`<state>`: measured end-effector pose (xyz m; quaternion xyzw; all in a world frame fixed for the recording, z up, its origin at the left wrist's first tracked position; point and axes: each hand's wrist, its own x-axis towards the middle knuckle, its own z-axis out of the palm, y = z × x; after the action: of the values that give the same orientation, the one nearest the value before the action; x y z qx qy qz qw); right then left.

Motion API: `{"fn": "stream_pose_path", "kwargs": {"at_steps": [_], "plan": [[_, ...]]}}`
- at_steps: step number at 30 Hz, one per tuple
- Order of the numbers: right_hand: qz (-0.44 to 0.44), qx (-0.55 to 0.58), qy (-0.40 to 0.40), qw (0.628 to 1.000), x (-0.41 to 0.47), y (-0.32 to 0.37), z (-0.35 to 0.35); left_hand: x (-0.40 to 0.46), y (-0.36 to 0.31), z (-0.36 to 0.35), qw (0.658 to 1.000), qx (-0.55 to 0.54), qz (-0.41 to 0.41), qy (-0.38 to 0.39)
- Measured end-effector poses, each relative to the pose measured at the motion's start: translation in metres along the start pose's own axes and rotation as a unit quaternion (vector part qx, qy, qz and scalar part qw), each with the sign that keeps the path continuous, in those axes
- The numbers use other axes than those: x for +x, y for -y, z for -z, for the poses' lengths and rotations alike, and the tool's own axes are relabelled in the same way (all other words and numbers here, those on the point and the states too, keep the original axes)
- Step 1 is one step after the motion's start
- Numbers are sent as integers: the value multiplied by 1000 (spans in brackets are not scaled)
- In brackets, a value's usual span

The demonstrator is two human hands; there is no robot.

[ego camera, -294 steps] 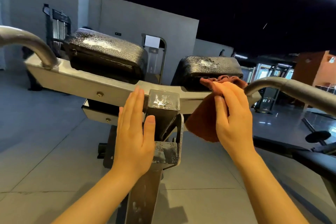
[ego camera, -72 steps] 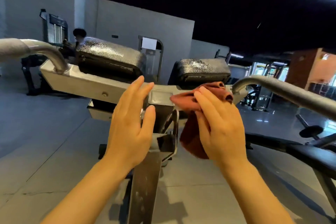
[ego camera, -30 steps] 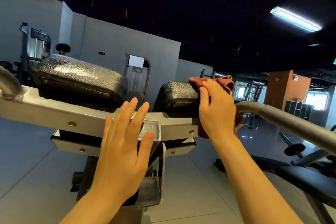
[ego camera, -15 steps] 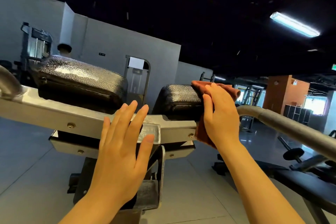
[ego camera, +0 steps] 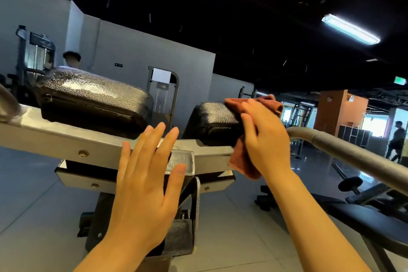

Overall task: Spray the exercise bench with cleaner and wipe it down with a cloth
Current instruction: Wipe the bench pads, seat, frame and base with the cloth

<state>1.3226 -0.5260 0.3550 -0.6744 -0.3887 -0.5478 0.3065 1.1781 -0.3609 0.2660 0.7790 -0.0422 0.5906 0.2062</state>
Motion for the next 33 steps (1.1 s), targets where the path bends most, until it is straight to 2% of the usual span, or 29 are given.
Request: {"fn": "stream_pose_path", "kwargs": {"at_steps": [2, 4, 8, 13, 14, 16, 19, 22, 24, 28, 30, 33], "plan": [[-40, 12, -24, 999, -1, -6, -1, 1, 0, 0, 1000, -8, 2, -2], [-26, 17, -16, 999, 2, 5, -10, 2, 0, 0, 1000, -6, 1, -3], [74, -29, 35, 996, 8, 39, -27, 1, 0, 0, 1000, -6, 7, -2], [219, -120, 127, 960, 24, 51, -21, 1, 0, 1, 1000, 2, 9, -3], [220, -111, 140, 959, 25, 45, -16, 0, 0, 2, 1000, 1, 11, -3], [167, -83, 138, 973, 22, 25, 0, 0, 0, 2, 1000, -1, 10, -4], [34, -72, 77, 994, 9, -9, 18, 1, 1, 1, 1000, -11, 11, -3], [-44, -43, 43, 997, 1, -12, 6, 2, 1, 0, 1000, -10, 7, -2], [-38, -10, 18, 999, 1, 11, -9, 1, 1, 0, 1000, 3, 7, 3], [108, -30, 19, 994, 1, 60, -32, 0, 0, 0, 1000, 27, -1, 11], [152, -61, 23, 986, 4, 57, -35, 1, -1, 1, 999, 34, -4, 14], [87, -70, 31, 993, 3, 21, -24, 1, 0, 1, 999, 32, -4, 16]]}}
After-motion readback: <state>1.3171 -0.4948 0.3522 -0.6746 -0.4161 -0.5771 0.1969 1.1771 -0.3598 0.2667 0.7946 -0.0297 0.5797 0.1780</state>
